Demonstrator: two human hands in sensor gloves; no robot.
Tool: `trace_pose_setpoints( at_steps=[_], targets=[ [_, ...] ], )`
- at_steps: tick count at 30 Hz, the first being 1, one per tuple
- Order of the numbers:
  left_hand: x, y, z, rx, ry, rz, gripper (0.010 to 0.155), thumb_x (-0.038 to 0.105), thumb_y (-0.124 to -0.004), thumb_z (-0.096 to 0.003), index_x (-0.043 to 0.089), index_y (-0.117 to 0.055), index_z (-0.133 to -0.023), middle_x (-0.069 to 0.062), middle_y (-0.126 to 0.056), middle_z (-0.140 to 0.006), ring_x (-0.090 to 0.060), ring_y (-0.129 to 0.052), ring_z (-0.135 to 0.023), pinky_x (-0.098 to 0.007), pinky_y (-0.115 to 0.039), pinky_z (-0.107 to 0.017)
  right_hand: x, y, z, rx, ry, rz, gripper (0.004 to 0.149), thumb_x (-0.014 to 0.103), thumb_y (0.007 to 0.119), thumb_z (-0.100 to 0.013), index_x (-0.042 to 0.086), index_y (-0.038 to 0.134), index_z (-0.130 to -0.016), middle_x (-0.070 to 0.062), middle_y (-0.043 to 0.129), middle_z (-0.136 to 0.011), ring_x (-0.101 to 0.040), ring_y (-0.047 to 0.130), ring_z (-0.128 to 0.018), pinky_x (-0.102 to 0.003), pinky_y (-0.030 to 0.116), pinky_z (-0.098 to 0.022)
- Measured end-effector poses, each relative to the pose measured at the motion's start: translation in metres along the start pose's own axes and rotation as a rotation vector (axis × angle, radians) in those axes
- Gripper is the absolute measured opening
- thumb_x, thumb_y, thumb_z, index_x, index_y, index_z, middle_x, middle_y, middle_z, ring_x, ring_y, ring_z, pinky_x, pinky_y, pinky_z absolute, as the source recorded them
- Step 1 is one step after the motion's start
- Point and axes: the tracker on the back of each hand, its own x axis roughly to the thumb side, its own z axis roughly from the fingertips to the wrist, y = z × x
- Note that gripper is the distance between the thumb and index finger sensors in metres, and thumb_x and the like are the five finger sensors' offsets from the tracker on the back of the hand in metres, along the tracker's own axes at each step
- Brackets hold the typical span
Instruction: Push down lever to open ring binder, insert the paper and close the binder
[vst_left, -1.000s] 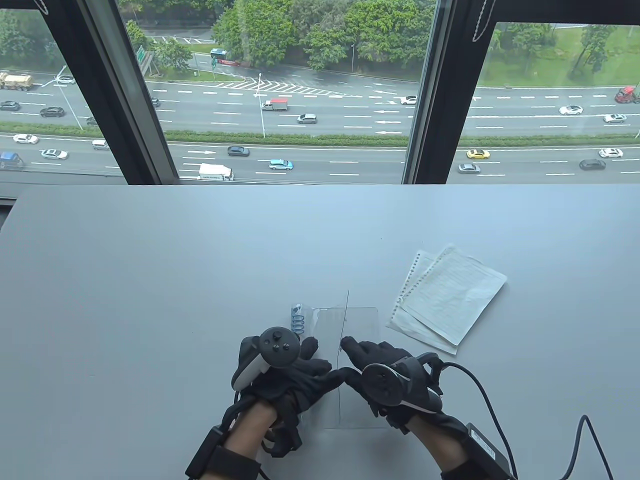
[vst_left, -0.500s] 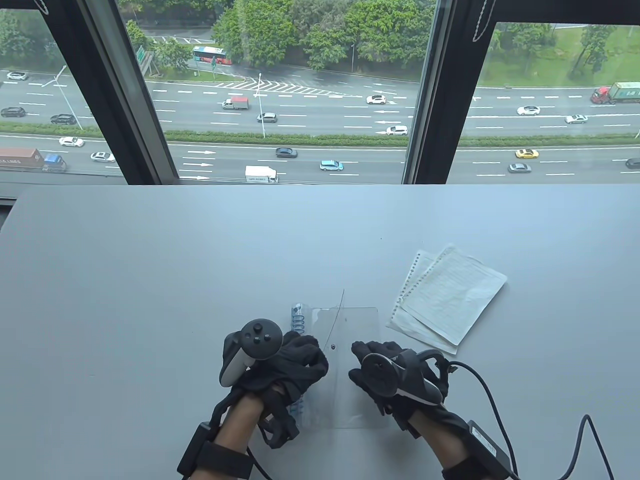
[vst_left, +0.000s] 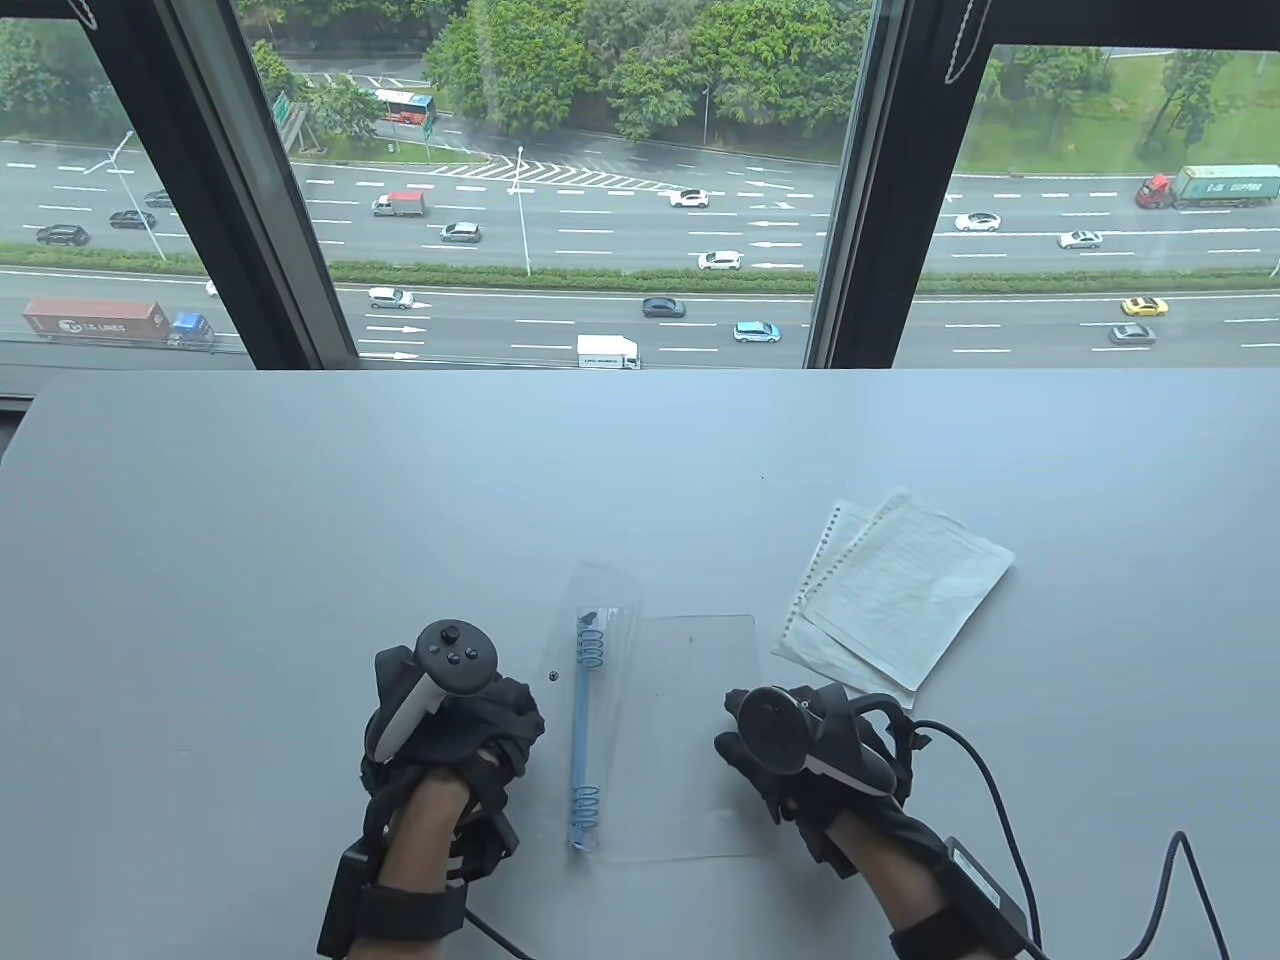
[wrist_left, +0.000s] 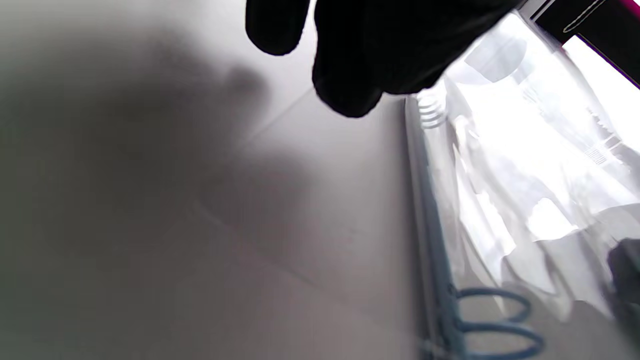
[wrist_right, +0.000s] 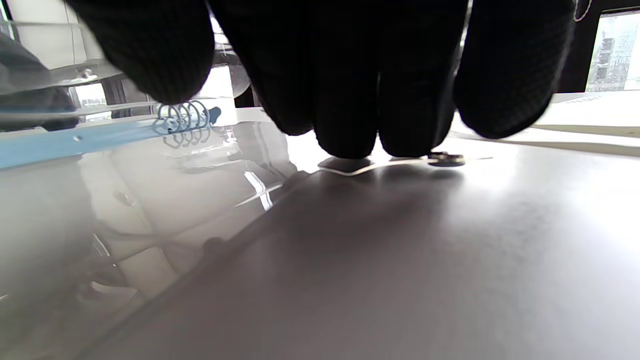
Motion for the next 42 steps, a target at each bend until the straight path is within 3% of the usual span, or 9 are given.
trace_pose_setpoints(
  at_steps=[9,15,19,21,23,25,28,37,42],
  targets=[
    [-0.023,0.010,0.000,-0.002,0.208,-0.103,0.051,0.043,-0.075,-0.0464,0.016,-0.079,-0.090,-0.011,-0.043,-0.115,-0.037,-0.017,-0.103,-0.059,-0.025,-0.073,0.000,-0.001,0.000,0.000,0.000,-0.006,0.058,0.055,0.077,-0.044,0.022,0.085,-0.091,-0.008,0.092,-0.089,-0.039,0.094,-0.077,-0.051,0.084,-0.050],
    [-0.021,0.012,0.002,0.038,0.203,-0.107,0.068,0.044,-0.075,-0.0468,0.021,-0.058,-0.108,-0.011,-0.034,-0.119,-0.038,-0.012,-0.104,-0.060,-0.025,-0.073,0.000,-0.001,0.000,-0.001,-0.001,-0.006,0.058,0.055,0.077,-0.044,0.022,0.085,-0.091,-0.007,0.092,-0.089,-0.039,0.094,-0.077,-0.051,0.084,-0.050],
    [-0.008,0.017,0.004,0.208,-0.014,-0.082,0.080,0.034,-0.073,-0.0465,0.050,-0.021,-0.105,-0.004,-0.020,-0.119,-0.039,-0.015,-0.105,-0.062,-0.026,-0.073,0.000,-0.001,0.000,-0.001,0.000,-0.006,0.058,0.055,0.077,-0.044,0.022,0.085,-0.091,-0.007,0.093,-0.089,-0.039,0.094,-0.077,-0.051,0.084,-0.050],
    [0.005,0.020,0.009,0.322,-0.293,-0.041,0.078,0.026,-0.072,-0.0458,0.056,-0.028,-0.103,0.000,-0.021,-0.119,-0.038,-0.020,-0.106,-0.062,-0.028,-0.073,0.000,-0.001,0.000,0.000,0.000,-0.007,0.058,0.055,0.077,-0.044,0.022,0.085,-0.091,-0.008,0.092,-0.089,-0.039,0.094,-0.077,-0.051,0.084,-0.050],
    [0.014,0.022,0.016,0.392,-0.370,-0.050,0.073,0.021,-0.071,-0.0452,0.054,-0.044,-0.104,-0.001,-0.030,-0.119,-0.037,-0.024,-0.106,-0.062,-0.031,-0.073,0.000,-0.001,0.000,-0.002,-0.001,-0.002,0.058,0.055,0.077,-0.044,0.022,0.085,-0.091,-0.008,0.092,-0.089,-0.039,0.094,-0.077,-0.051,0.084,-0.050],
    [0.021,0.023,0.023,0.429,-0.449,-0.040,0.057,0.018,-0.069,-0.0441,0.041,-0.079,-0.095,-0.001,-0.042,-0.119,-0.036,-0.029,-0.107,-0.062,-0.033,-0.073,0.001,-0.001,0.000,-0.001,-0.002,0.001,0.058,0.055,0.077,-0.044,0.022,0.085,-0.092,-0.008,0.092,-0.089,-0.039,0.094,-0.077,-0.051,0.084,-0.050],
    [0.023,0.020,0.025,0.341,-0.443,-0.027,0.049,0.020,-0.069,-0.0447,0.033,-0.089,-0.088,-0.001,-0.045,-0.118,-0.034,-0.026,-0.107,-0.061,-0.031,-0.073,0.000,-0.001,0.000,0.001,-0.001,-0.002,0.058,0.055,0.077,-0.044,0.022,0.085,-0.092,-0.008,0.092,-0.089,-0.039,0.094,-0.077,-0.051,0.084,-0.050],
    [0.015,0.004,0.008,0.100,-0.318,-0.008,0.051,0.027,-0.072,-0.0447,0.024,-0.085,-0.094,0.000,-0.046,-0.118,-0.035,-0.029,-0.106,-0.060,-0.033,-0.073,0.001,-0.001,0.000,-0.001,-0.001,-0.001,0.058,0.055,0.077,-0.044,0.022,0.085,-0.091,-0.008,0.093,-0.089,-0.039,0.094,-0.077,-0.051,0.084,-0.050],
    [0.014,-0.007,0.005,-0.081,-0.251,-0.001,0.071,0.060,-0.076,-0.0432,0.025,-0.071,-0.105,-0.001,-0.034,-0.121,-0.037,-0.023,-0.107,-0.061,-0.030,-0.073,0.002,-0.001,0.000,0.000,-0.001,0.004,0.058,0.055,0.077,-0.044,0.022,0.085,-0.091,-0.008,0.093,-0.089,-0.039,0.094,-0.077,-0.051,0.084,-0.050]
  ],
)
